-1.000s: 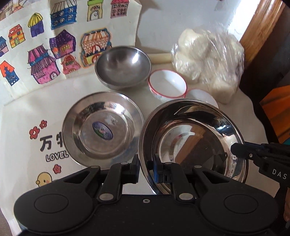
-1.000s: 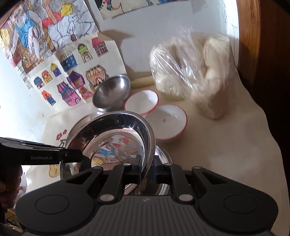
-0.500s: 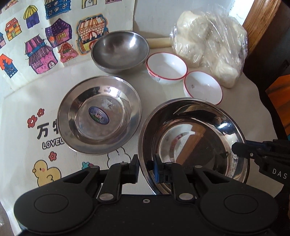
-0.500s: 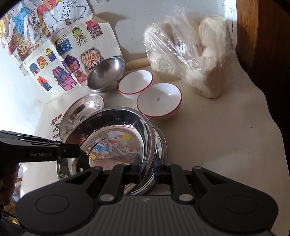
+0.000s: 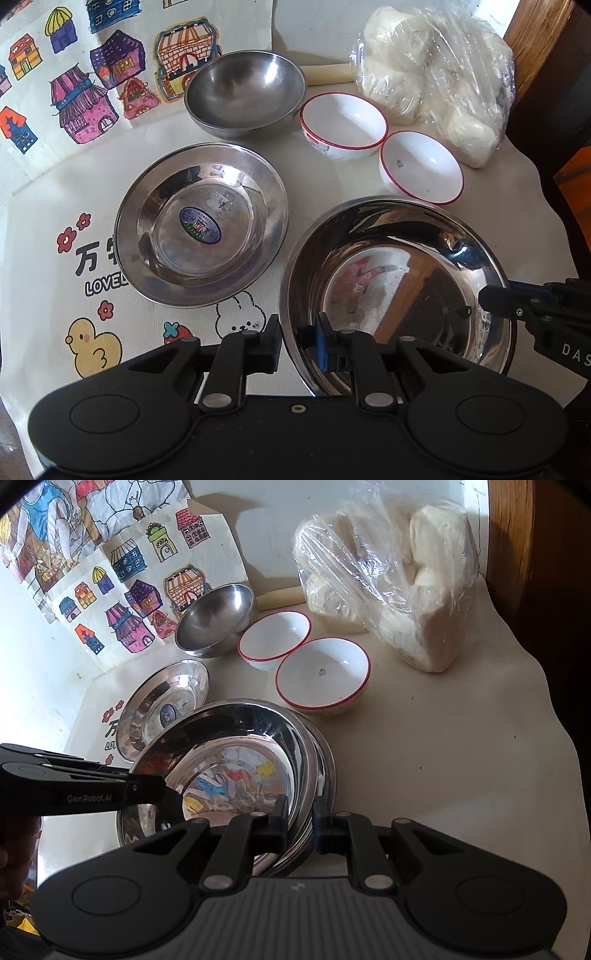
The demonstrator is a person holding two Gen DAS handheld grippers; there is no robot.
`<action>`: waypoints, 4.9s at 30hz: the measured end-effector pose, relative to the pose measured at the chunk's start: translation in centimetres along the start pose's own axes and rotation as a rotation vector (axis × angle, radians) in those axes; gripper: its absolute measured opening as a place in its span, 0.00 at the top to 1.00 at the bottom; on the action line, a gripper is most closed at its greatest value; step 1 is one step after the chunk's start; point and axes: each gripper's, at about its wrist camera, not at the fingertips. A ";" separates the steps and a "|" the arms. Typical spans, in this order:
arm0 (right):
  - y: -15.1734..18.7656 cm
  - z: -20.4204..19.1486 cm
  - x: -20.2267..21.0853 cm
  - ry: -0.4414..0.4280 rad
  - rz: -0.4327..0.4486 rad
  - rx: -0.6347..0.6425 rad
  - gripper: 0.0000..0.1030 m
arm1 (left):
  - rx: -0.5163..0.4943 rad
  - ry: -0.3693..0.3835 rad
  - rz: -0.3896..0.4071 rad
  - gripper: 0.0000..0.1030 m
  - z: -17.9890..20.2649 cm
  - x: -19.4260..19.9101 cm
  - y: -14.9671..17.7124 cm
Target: Organize plates and bowls
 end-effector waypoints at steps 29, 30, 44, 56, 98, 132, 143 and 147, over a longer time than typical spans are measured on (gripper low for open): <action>-0.6 -0.3 -1.4 0.048 -0.003 0.010 0.84 | -0.048 -0.080 -0.057 0.80 2.0 -1.8 -0.6; -0.6 -0.3 -1.4 0.048 -0.004 0.009 0.83 | -0.049 -0.079 -0.057 0.80 2.0 -1.8 -0.7; -0.5 -0.5 -0.9 0.049 0.025 0.002 0.60 | 0.071 -0.031 -0.029 0.37 -0.9 0.0 -0.3; -0.9 -0.9 -0.6 0.136 0.066 -0.036 0.00 | 0.209 -0.085 0.026 0.02 -6.1 0.7 0.5; -6.9 -9.8 -9.5 0.154 -0.010 0.164 0.00 | 0.297 0.047 -0.022 0.01 -17.3 -7.2 -2.8; -9.9 -10.5 -16.2 0.127 -0.094 0.276 0.19 | 0.329 0.062 -0.014 0.09 -16.5 -8.6 -4.1; -9.9 -10.4 -16.6 0.123 -0.095 0.259 0.32 | 0.341 0.081 -0.040 0.28 -16.4 -9.1 -4.6; -10.0 -10.4 -16.8 0.110 -0.099 0.241 0.39 | 0.317 0.089 -0.041 0.36 -16.0 -9.2 -4.6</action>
Point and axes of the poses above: each gripper's, at about its wrist camera, not at the fingertips, and x roughly against the way its jaws point, z to its right, y to its underside, and after that the axes turned 14 degrees about -y, right-handed
